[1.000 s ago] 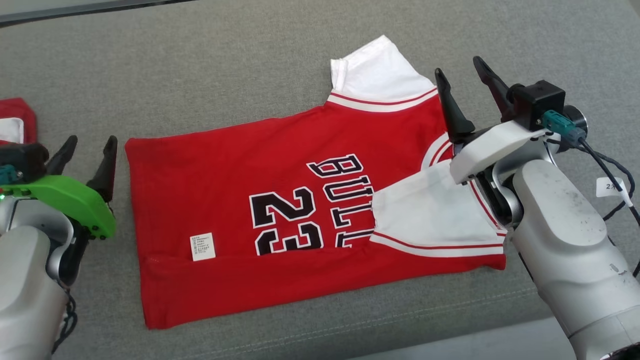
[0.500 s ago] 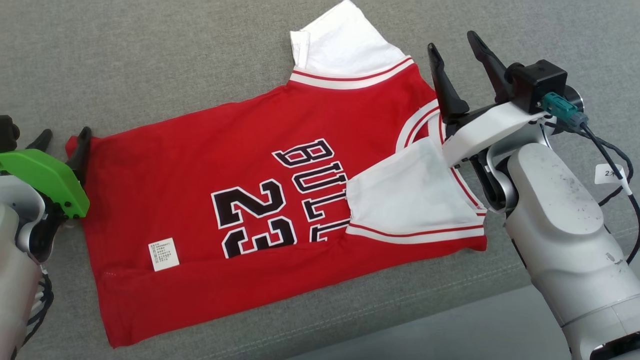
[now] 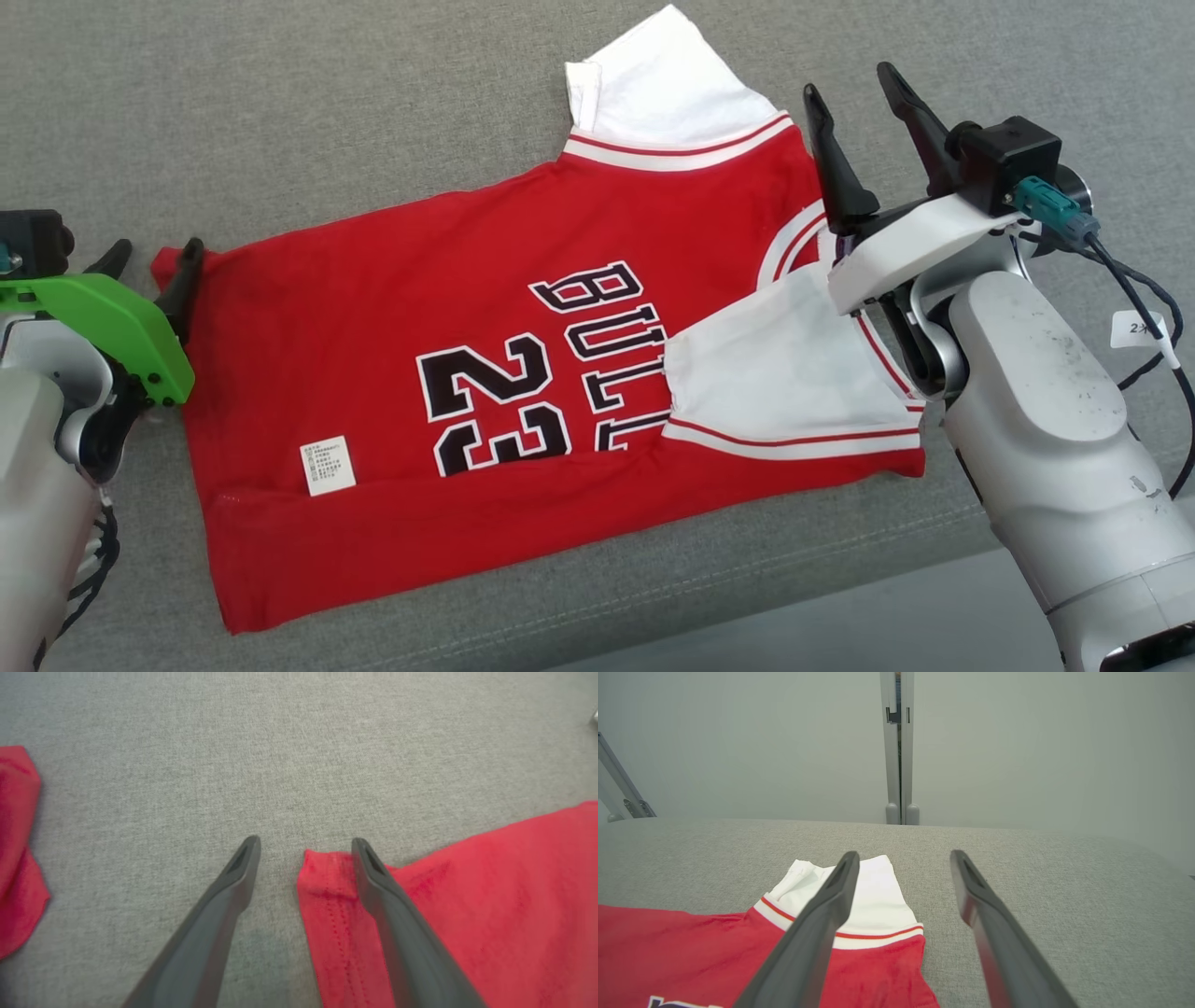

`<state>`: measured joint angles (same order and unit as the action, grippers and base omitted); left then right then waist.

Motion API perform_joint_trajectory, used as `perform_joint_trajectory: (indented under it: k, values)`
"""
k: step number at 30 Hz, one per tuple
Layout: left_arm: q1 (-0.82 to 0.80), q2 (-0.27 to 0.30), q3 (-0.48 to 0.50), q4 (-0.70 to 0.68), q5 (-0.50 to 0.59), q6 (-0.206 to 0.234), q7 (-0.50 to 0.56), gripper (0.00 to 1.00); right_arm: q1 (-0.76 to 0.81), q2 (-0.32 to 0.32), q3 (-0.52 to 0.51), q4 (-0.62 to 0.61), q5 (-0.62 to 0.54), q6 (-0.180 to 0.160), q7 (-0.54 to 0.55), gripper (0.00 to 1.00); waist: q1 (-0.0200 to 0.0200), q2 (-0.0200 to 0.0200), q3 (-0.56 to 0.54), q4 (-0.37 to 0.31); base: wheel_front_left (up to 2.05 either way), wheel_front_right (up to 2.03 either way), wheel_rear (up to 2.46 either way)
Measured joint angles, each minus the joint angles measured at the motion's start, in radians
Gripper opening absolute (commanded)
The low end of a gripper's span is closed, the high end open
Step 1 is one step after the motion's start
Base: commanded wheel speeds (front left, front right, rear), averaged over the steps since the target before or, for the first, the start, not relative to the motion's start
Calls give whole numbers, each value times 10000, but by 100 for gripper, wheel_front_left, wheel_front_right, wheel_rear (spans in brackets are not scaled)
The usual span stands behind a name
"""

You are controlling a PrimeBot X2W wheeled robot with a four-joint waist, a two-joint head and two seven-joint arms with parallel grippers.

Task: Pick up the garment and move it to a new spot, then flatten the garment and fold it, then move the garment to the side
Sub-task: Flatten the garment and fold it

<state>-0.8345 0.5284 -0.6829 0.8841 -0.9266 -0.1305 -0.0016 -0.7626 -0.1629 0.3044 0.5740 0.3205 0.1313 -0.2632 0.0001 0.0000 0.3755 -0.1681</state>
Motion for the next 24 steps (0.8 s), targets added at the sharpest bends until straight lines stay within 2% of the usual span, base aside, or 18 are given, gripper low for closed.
perform_joint_trajectory:
  k: [6, 16, 17, 18, 19, 24]
  values:
    - [3, 0, -217, -295, -397, 0, -127, 100, 8, 0, 15, 56, 0, 0, 0, 100, 0, 0, -104, 147, 0, 0, 0]
    - [2, 61, -711, -182, -1030, 0, 297, 100, 1, 54, 109, 140, 19, 0, 0, 100, 0, 0, -104, 126, 0, 0, 0]
    - [2, 58, -748, -163, -1122, 2, 353, 78, 0, 52, 109, 140, 19, 0, 0, 100, 0, 0, -94, 117, 0, 0, 0]
    - [2, 56, -763, -165, -1221, 0, 357, 43, -1, 50, 109, 138, 19, 0, 0, 100, 0, 0, -83, 110, 0, 0, 0]
    - [2, 54, -790, -169, -1298, 0, 360, 0, -1, 50, 107, 138, 19, 0, 0, 100, -1, 0, -72, 105, 0, 0, 0]
    - [-58, 54, -1014, -353, -1344, 0, 13, 0, -49, -17, 128, 257, 15, 0, 0, 100, -1, 0, -34, 182, 0, 0, 0]
